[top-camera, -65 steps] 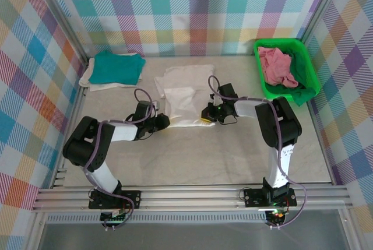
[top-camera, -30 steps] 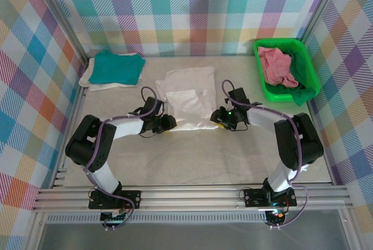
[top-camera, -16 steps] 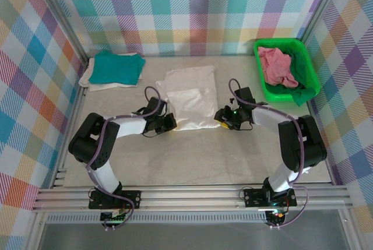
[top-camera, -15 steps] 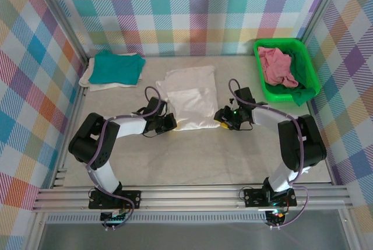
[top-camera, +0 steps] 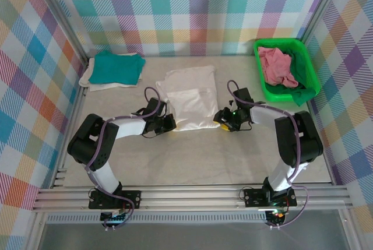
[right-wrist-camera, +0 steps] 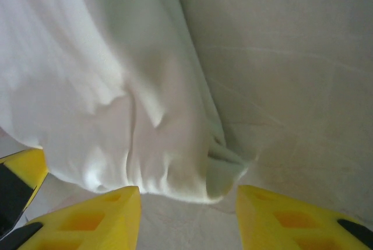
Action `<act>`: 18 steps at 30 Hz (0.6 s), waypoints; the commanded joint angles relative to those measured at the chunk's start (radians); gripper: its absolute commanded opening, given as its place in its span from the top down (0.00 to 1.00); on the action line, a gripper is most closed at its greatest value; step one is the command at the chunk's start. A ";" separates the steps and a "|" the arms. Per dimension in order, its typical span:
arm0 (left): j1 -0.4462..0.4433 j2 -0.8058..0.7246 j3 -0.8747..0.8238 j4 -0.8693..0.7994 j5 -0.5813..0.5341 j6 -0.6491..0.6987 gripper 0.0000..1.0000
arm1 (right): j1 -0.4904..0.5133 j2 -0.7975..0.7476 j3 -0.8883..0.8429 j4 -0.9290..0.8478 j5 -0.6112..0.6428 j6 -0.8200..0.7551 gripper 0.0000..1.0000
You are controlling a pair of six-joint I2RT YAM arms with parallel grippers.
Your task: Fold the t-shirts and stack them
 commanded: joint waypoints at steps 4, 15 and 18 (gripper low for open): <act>0.011 -0.035 -0.021 -0.038 -0.007 0.026 1.00 | 0.024 0.079 0.047 0.034 -0.052 -0.030 0.52; 0.020 -0.060 -0.028 -0.067 -0.022 0.040 1.00 | 0.038 0.120 0.096 0.053 -0.031 -0.009 0.83; 0.031 -0.084 -0.034 -0.075 -0.024 0.040 1.00 | 0.041 0.097 0.084 0.022 -0.025 -0.015 0.99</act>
